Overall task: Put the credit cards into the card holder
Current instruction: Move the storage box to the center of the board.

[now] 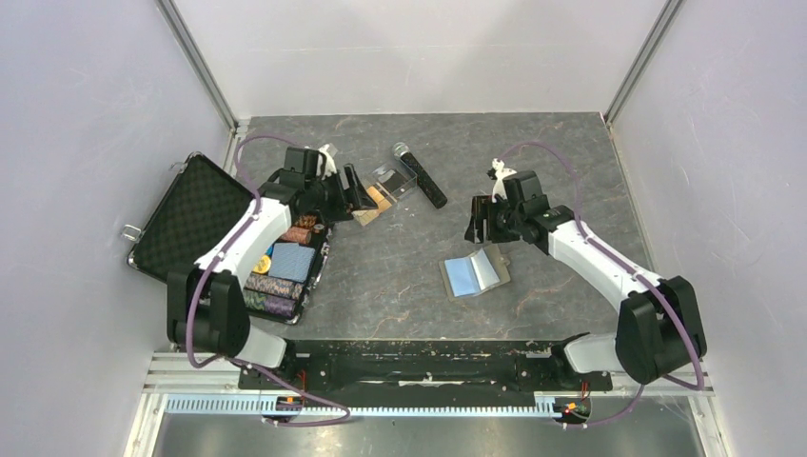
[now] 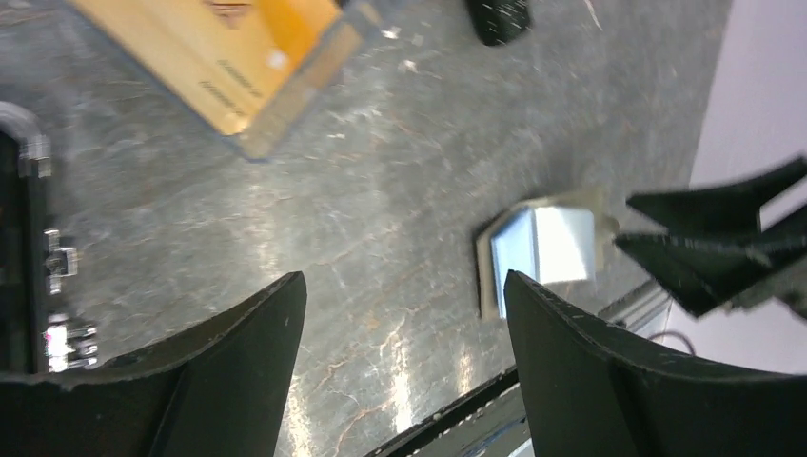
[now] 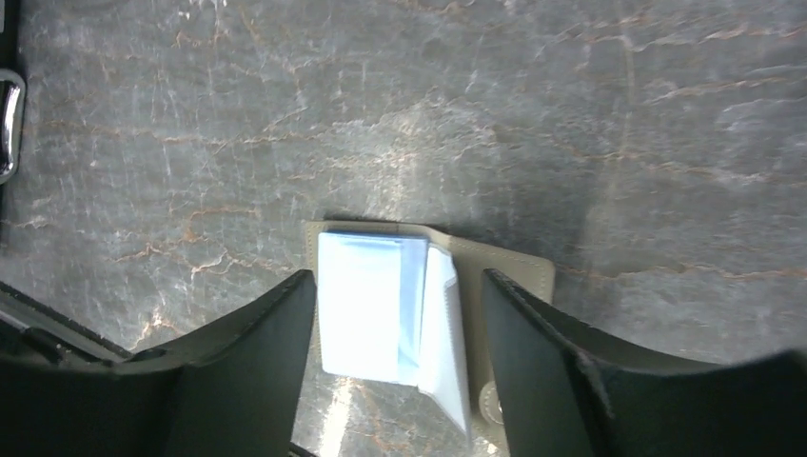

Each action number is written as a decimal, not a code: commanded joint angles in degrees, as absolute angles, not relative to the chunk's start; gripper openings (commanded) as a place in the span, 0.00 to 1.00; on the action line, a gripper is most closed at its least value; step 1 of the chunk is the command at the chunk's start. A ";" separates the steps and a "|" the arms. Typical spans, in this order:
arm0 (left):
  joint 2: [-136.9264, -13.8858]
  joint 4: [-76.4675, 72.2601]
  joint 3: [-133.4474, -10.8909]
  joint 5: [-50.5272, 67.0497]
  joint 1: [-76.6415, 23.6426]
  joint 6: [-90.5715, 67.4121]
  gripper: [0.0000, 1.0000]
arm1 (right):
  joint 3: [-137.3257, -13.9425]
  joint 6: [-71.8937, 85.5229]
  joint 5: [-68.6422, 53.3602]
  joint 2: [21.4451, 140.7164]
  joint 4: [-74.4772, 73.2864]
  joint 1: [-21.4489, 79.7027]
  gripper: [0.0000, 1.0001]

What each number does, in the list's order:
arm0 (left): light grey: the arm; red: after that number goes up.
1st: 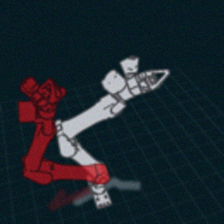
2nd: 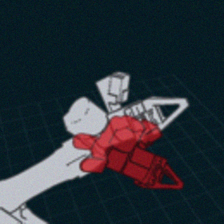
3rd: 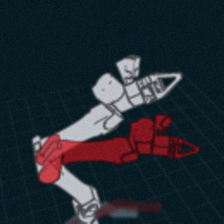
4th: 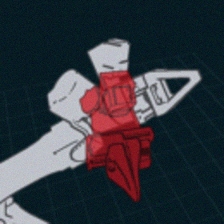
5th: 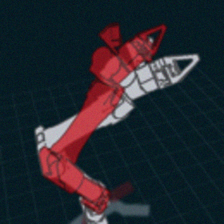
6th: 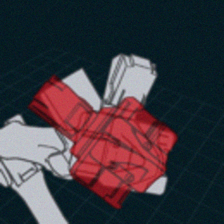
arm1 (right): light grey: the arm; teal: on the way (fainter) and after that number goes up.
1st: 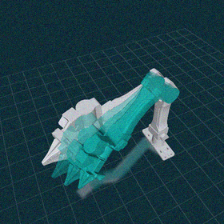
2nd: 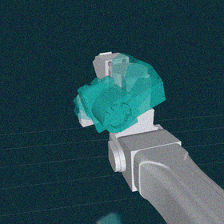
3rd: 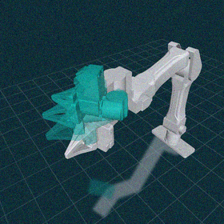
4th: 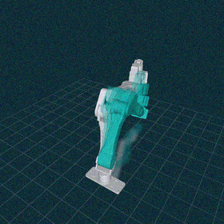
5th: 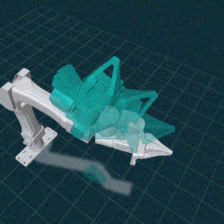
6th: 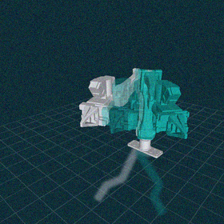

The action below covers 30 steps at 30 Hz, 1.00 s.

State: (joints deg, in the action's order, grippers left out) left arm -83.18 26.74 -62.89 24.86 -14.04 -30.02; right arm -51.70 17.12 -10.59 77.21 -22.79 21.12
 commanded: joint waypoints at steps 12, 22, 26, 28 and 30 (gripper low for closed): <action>-102.24 30.24 -73.73 14.37 -9.14 -35.00 0.68 | -49.27 19.36 -16.82 79.44 -17.86 24.36 0.45; -108.78 30.06 -75.60 17.22 -9.23 -31.73 0.50 | -44.89 15.94 -12.49 81.53 -20.87 24.36 0.36; -110.16 30.15 -75.51 18.27 -9.47 -30.50 0.50 | -43.14 14.81 -11.91 82.25 -20.63 24.35 0.35; -110.63 30.23 -75.63 18.57 -9.79 -29.94 0.49 | -41.93 14.70 -11.81 82.41 -20.08 24.33 0.35; -110.87 30.38 -75.84 18.86 -10.24 -29.39 0.46 | -40.86 14.75 -11.91 82.61 -19.36 24.35 0.34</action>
State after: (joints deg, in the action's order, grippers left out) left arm -110.10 29.93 -74.08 17.69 -9.34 -33.10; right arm -42.72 16.21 -13.02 82.35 -20.58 24.16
